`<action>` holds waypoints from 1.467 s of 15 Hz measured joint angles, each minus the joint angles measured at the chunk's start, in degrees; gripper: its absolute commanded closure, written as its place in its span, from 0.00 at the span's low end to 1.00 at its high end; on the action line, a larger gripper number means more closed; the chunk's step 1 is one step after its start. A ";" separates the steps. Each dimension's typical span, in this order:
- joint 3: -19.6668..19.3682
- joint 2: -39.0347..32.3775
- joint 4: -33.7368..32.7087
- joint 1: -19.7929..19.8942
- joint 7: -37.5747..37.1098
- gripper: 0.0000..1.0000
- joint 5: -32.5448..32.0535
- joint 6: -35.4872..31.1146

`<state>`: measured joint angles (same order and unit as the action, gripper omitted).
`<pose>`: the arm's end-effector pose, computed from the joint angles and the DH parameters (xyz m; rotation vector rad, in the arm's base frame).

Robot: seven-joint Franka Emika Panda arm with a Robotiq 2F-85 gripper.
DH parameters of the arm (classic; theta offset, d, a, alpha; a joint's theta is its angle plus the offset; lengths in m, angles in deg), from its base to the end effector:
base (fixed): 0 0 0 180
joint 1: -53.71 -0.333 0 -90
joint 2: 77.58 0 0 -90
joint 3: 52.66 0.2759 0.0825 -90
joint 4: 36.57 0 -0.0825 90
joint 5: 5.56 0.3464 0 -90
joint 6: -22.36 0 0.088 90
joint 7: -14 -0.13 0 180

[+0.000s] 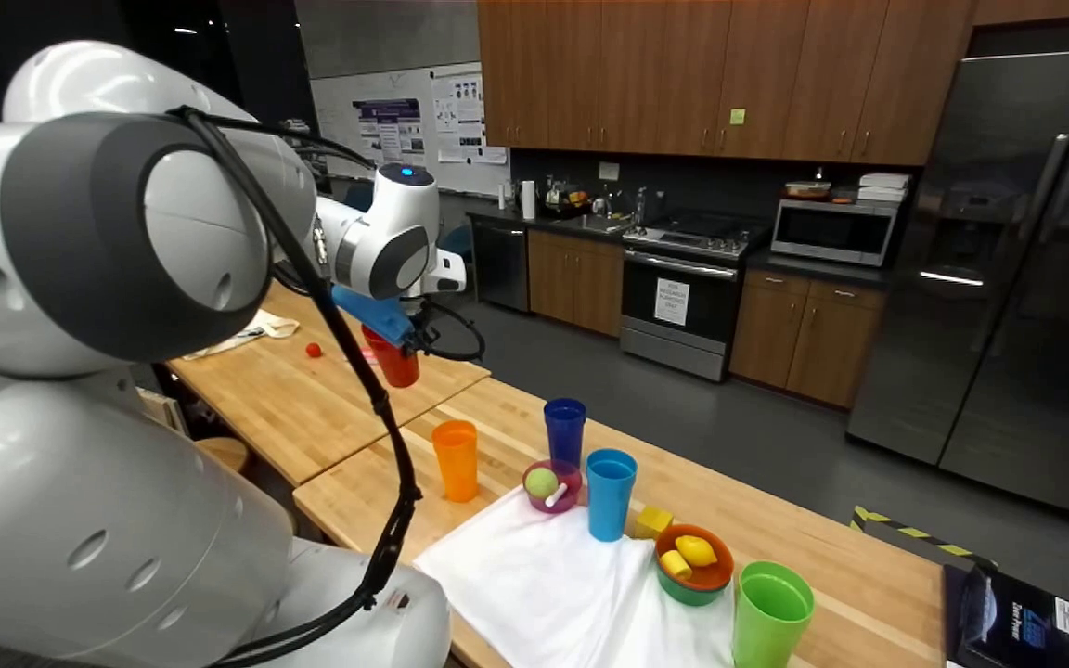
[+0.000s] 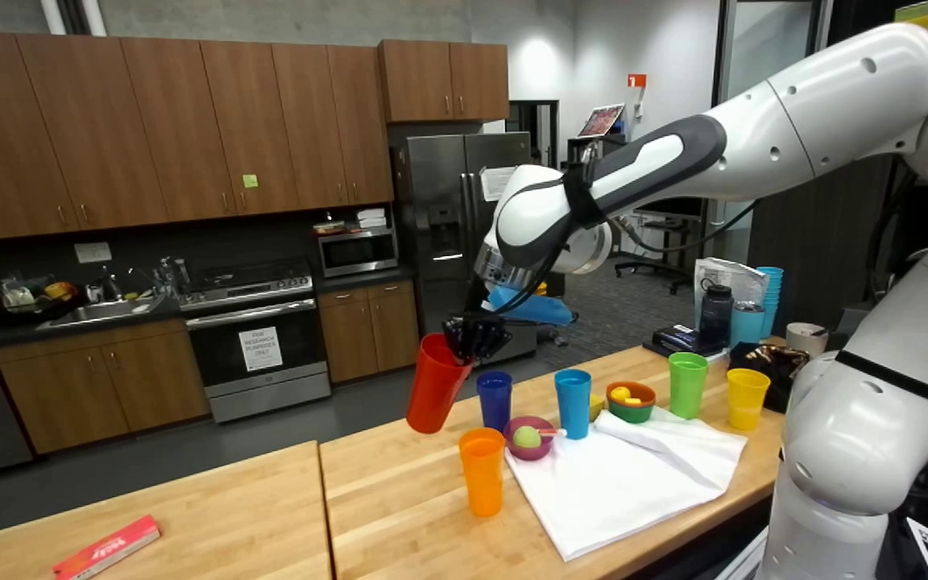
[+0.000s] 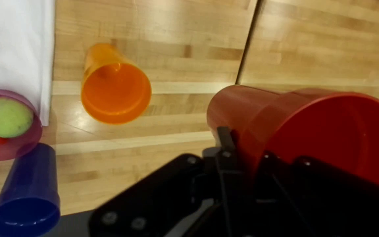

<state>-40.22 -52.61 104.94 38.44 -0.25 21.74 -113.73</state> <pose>0.3781 0.2140 0.4411 -2.7324 0.0803 -0.2960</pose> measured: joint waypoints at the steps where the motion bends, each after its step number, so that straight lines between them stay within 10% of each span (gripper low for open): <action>1: 0.02 0.22 -0.03 0.39 -1.75 0.98 0.00 -1.46; 13: 4.62 0.79 -0.68 11.03 -29.09 0.98 -16.40 0.48; 22: 4.89 -7.10 -8.73 11.37 -32.56 0.98 -21.06 14.62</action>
<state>-35.32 -59.71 96.21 49.82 -32.81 0.68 -99.11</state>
